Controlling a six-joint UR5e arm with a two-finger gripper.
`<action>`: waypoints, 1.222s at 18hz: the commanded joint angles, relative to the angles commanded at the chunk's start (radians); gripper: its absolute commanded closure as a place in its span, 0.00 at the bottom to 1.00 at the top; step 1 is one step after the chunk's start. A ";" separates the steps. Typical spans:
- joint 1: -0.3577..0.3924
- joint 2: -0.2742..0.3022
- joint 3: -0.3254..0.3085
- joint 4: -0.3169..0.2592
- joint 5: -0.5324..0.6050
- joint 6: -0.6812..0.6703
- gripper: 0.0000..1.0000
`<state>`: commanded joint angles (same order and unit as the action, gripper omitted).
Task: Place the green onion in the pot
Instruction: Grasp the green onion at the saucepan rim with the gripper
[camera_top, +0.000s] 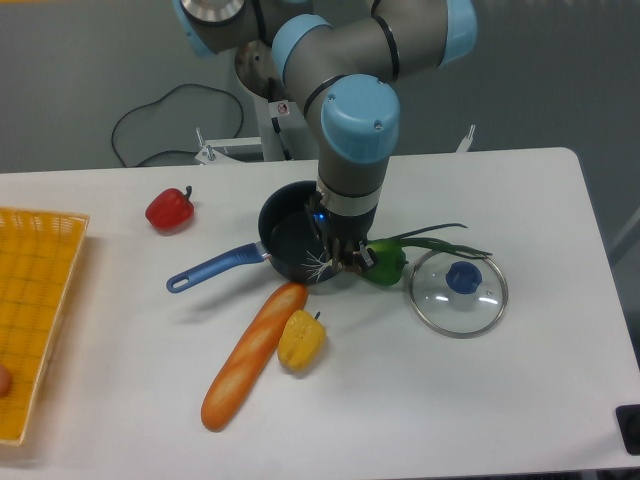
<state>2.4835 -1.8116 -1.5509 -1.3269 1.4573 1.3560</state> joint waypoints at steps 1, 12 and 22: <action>-0.002 0.000 -0.005 0.002 0.000 -0.002 0.86; -0.003 0.002 -0.005 0.002 -0.002 -0.014 0.86; -0.015 0.027 -0.015 -0.006 0.003 -0.046 0.86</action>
<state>2.4682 -1.7841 -1.5662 -1.3330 1.4603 1.3100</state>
